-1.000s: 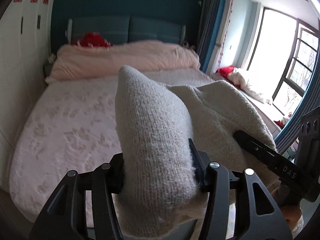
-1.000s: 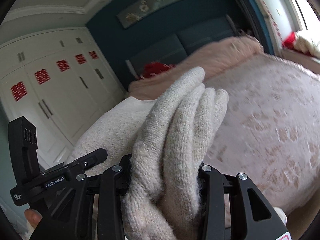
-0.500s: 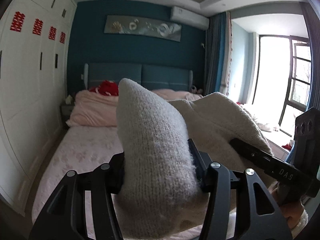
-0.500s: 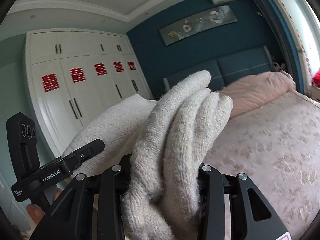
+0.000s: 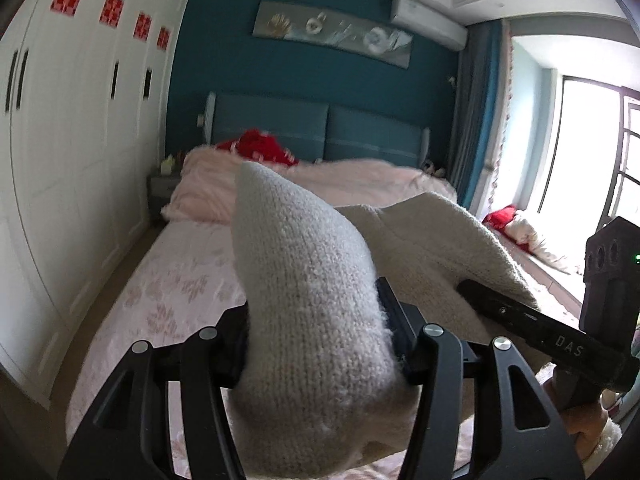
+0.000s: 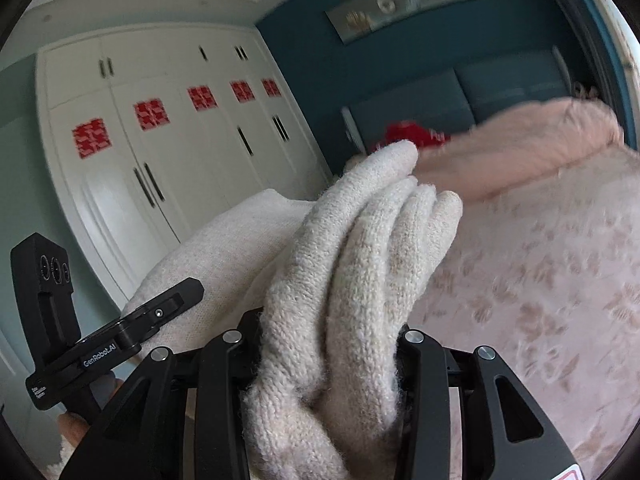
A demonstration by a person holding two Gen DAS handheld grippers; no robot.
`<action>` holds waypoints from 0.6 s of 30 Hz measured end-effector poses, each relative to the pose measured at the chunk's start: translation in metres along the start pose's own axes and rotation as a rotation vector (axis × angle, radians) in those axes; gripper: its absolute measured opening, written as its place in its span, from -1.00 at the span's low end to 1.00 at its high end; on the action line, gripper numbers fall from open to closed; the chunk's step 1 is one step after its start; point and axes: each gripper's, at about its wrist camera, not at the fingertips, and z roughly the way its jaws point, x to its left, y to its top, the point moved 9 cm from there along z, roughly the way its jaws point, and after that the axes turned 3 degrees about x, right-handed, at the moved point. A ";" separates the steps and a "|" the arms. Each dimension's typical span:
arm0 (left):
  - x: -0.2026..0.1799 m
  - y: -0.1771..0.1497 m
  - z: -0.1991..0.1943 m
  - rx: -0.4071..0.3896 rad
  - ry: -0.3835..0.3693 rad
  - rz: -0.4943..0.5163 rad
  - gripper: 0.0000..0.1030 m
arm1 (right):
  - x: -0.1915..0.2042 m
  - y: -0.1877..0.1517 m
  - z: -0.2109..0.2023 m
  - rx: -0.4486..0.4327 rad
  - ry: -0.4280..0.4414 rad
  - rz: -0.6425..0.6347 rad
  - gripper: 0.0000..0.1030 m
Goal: Fold small clothes
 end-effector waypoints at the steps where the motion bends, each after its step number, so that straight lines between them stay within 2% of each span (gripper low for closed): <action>1: 0.008 -0.010 0.013 0.024 0.002 -0.007 0.03 | -0.009 -0.012 0.016 0.026 -0.023 0.006 -0.24; 4: 0.035 -0.055 0.063 0.100 -0.014 -0.050 0.05 | -0.043 -0.065 0.065 0.124 -0.064 0.068 -0.16; 6: 0.054 -0.101 0.102 0.163 -0.029 -0.099 0.14 | -0.082 -0.118 0.102 0.242 -0.110 0.134 -0.07; 9: 0.091 -0.187 0.152 0.321 0.031 -0.205 0.18 | -0.140 -0.198 0.128 0.453 -0.233 0.236 -0.06; 10: 0.103 -0.213 0.160 0.376 0.058 -0.241 0.18 | -0.149 -0.210 0.123 0.461 -0.238 0.275 -0.06; 12: 0.118 -0.234 0.155 0.392 0.030 -0.338 0.21 | -0.156 -0.208 0.109 0.405 -0.206 0.315 -0.01; 14: 0.133 -0.230 0.146 0.338 0.006 -0.435 0.55 | -0.159 -0.193 0.110 0.379 -0.212 0.308 0.38; 15: 0.137 -0.227 0.144 0.319 0.006 -0.465 0.74 | -0.157 -0.188 0.115 0.375 -0.201 0.313 0.44; 17: 0.141 -0.219 0.154 0.325 -0.006 -0.506 0.75 | -0.154 -0.189 0.141 0.426 -0.147 0.342 0.62; 18: 0.138 -0.222 0.160 0.351 -0.010 -0.509 0.75 | -0.156 -0.195 0.150 0.458 -0.136 0.356 0.62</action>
